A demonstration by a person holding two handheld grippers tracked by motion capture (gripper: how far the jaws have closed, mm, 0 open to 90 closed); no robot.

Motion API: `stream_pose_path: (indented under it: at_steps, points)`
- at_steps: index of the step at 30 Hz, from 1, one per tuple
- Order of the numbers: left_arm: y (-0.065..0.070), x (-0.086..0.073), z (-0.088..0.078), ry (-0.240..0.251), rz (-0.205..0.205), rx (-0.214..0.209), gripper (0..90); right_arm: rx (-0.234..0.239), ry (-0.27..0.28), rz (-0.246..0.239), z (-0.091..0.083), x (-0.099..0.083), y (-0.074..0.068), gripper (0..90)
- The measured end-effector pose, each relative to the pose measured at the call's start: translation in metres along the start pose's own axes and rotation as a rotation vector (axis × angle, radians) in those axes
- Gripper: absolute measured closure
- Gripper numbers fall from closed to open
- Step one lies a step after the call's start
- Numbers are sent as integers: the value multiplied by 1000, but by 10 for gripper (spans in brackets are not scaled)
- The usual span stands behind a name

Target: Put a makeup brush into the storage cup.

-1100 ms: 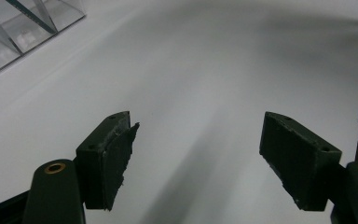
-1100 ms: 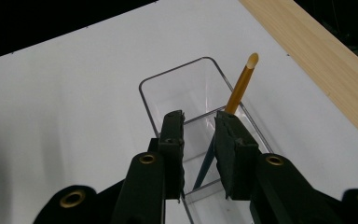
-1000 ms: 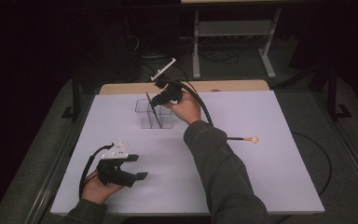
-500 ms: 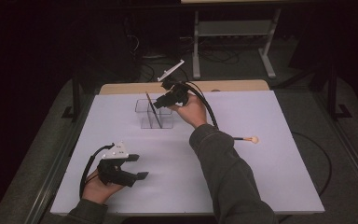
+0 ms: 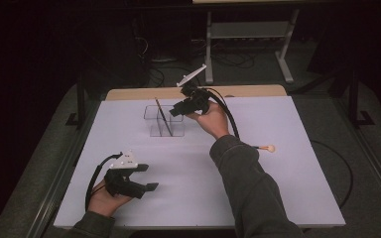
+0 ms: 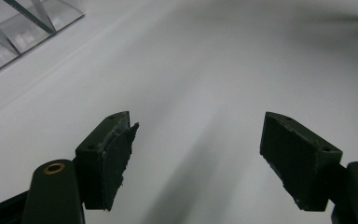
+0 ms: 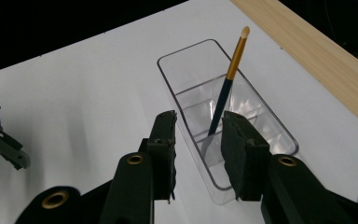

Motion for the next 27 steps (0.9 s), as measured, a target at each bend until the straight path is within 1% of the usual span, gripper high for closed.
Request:
stream_pose_path:
  at_steps: [1,2,5,6,9,12,13,15,16,18,19,20,22,23,24,25,27]
  points:
    - [0,0,0,2,-2,-1,242,-3,0,10,-2,-1,0,640]
    - [0,0,1,1,1,-1,242,1,6,11,-3,-3,1,634]
    - [0,0,1,-1,-8,-3,242,-3,16,14,-7,-6,1,630]
    - [0,-1,1,-3,-7,-2,241,-6,13,2,-8,-7,3,627]
    - [-1,0,0,-4,-2,1,241,-4,17,19,-11,-11,3,621]
    - [-1,0,0,3,-5,2,241,-5,20,20,-13,-15,4,614]
    - [0,0,0,5,-10,1,241,2,16,33,-15,-17,3,611]
    - [0,0,0,6,-10,1,239,5,17,39,-16,-20,2,606]
    - [-1,0,0,7,-10,1,239,1,22,32,-18,-21,2,604]
    - [-1,0,0,8,-13,1,239,2,23,33,-19,-24,2,596]
    - [-1,0,0,11,-15,0,239,7,24,42,-20,-25,1,592]
    - [-1,-1,0,9,-12,0,239,1,24,38,-22,-27,2,588]
    - [-1,-1,0,10,-13,0,239,8,32,60,-24,-27,0,581]
    - [-2,-1,-1,9,-12,1,239,2,31,39,-25,-28,2,579]
    - [-2,-2,-1,3,-5,3,239,7,36,55,-26,-28,0,575]
    - [-3,-2,-2,3,-7,3,239,2,36,48,-27,-29,1,570]
    - [-3,-2,-2,6,-11,5,239,4,39,59,-30,-29,0,561]
Point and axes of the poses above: each handheld gripper's, and its own axes: z roughly forward along the jaws, x roughly out of its top, y roughly to its right, the point moved 4 cm from there along z, roughly forward along the jaws
